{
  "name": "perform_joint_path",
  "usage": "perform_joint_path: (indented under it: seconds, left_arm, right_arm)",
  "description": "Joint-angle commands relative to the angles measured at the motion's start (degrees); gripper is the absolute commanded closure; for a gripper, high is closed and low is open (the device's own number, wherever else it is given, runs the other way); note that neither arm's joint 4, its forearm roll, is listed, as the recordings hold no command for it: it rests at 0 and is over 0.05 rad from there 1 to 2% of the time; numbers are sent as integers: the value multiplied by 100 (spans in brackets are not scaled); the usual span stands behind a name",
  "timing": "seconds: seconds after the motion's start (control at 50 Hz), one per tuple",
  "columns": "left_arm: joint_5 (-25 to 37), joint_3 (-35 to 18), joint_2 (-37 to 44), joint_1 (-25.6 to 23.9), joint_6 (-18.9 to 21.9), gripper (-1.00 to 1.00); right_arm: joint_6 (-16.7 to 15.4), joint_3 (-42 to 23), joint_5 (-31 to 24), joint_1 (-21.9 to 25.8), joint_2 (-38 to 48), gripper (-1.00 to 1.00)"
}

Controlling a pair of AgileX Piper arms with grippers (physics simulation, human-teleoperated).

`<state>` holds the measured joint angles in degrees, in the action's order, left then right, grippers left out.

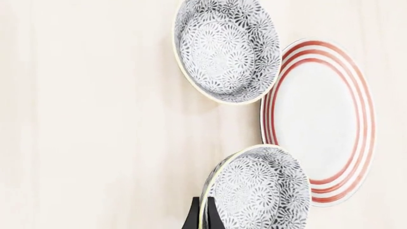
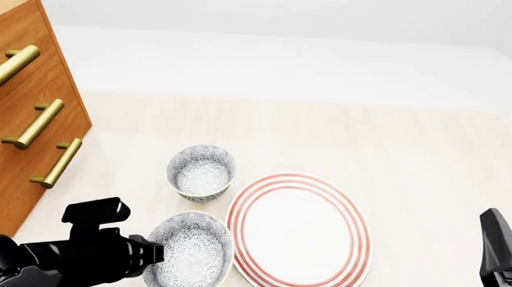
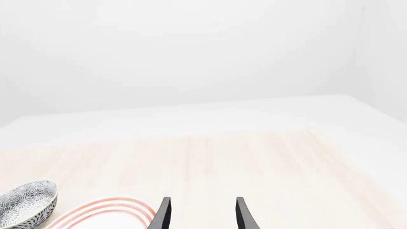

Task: Stack the bowl in the middle on the bowl at the back.

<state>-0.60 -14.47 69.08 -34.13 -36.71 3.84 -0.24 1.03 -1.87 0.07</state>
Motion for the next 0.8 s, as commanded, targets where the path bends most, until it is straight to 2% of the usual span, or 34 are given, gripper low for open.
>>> perform_joint_path:
  seconds: [0.02,0.42,0.48,0.56,0.7,0.8]
  left_arm:
    - [662,-179,-754,-81,-59,100]
    - [1929,-722,-1821,-196,-62,100]
    - [2236,-920,-1986,-174,91,100]
    - [2562,-1112,-2188,-214,49,100]
    - [3308,-1532,-2317,-129,261,100]
    - [3838,-1776,-2548,-304,343,100]
  right_arm:
    - [-17,1,-1,4,0,-100]
    - [-32,-4,-10,13,-1,-100]
    - [-31,-6,-9,14,-1,-100]
    - [-28,-5,-8,15,-2,-100]
    - [-31,-4,-5,18,-2,-100]
    - [-24,-2,-3,18,-1,-100]
